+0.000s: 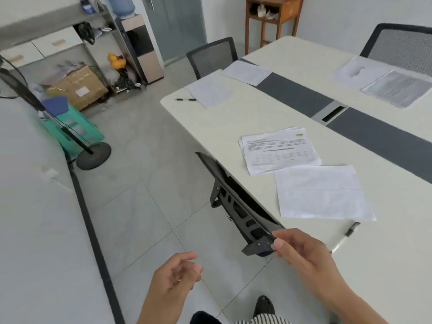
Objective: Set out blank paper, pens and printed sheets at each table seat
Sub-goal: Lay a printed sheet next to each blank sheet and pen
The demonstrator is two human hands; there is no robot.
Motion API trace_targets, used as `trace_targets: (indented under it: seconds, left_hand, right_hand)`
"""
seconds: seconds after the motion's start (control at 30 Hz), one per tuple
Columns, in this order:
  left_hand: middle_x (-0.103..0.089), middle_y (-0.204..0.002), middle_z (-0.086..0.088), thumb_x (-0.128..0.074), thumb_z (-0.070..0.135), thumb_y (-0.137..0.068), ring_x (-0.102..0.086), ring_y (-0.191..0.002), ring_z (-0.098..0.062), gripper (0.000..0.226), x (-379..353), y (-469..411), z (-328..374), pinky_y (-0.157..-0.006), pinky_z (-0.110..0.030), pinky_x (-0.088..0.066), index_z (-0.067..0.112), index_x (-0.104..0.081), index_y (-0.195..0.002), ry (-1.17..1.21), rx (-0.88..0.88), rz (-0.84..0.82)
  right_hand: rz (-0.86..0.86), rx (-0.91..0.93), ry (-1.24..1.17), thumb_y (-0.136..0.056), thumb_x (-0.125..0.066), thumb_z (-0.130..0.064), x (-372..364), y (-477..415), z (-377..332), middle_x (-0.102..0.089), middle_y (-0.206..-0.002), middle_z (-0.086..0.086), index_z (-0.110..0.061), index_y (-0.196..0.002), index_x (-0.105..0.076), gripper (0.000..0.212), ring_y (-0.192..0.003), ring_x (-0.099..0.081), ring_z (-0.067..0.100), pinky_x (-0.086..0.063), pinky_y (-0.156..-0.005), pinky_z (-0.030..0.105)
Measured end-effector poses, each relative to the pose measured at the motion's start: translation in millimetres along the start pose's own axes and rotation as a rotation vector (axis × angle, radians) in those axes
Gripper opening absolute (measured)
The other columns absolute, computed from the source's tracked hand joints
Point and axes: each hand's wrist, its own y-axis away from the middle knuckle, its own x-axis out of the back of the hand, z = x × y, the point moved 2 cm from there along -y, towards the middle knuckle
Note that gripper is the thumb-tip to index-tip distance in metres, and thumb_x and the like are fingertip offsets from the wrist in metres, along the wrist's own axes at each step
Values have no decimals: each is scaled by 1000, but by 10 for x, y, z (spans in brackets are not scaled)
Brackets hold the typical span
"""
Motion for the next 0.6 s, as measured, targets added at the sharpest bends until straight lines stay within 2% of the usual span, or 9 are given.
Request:
trace_targets:
  seconds: [0.1, 0.17, 0.3, 0.43, 0.6]
  left_hand:
    - [-74, -82, -12, -62, 24, -66, -71, -72, -21, 36, 79, -382, 90, -62, -24, -54, 9, -69, -98, -11, 39, -20]
    - [-75, -82, -10, -63, 23, -67, -72, -71, -19, 34, 144, -699, 138, -61, -23, -55, 10, -70, -98, -14, 59, -53]
    - [-76, -83, -7, -66, 12, -86, -72, -75, -17, 12, 359, -1493, 352, -68, -26, -53, 13, -70, -97, -66, 51, -160]
    - [-76, -85, -3, -63, 34, -71, -72, -79, -15, 34, 588, -2414, 784, -73, -27, -54, 20, -68, -102, -162, 0, -322]
    - [-76, -93, 4, -62, 37, -71, -72, -82, -9, 34, 644, -3398, 1361, -72, -23, -53, 25, -68, -102, -286, -68, -497]
  right_hand:
    - [30, -20, -7, -87, -67, -23, -39, -388, -144, -75, -82, -1, -24, -97, -71, 11, -75, -72, 13, -53, -66, 17]
    - [71, -64, 0, -88, -67, -22, -67, -645, -151, -76, -82, -1, -23, -97, -71, 10, -74, -72, 11, -54, -67, 22]
    - [206, -141, -7, -88, -67, -24, -208, -1118, -133, -76, -82, -3, -24, -96, -71, 9, -74, -73, 11, -56, -71, 33]
    - [351, -213, -60, -89, -66, -22, -480, -1588, -252, -75, -81, -3, -22, -97, -71, 9, -73, -72, 13, -55, -70, 33]
    - [520, -281, -140, -91, -65, -20, -756, -1992, -535, -76, -82, -3, -23, -96, -70, 8, -73, -71, 12, -53, -69, 31]
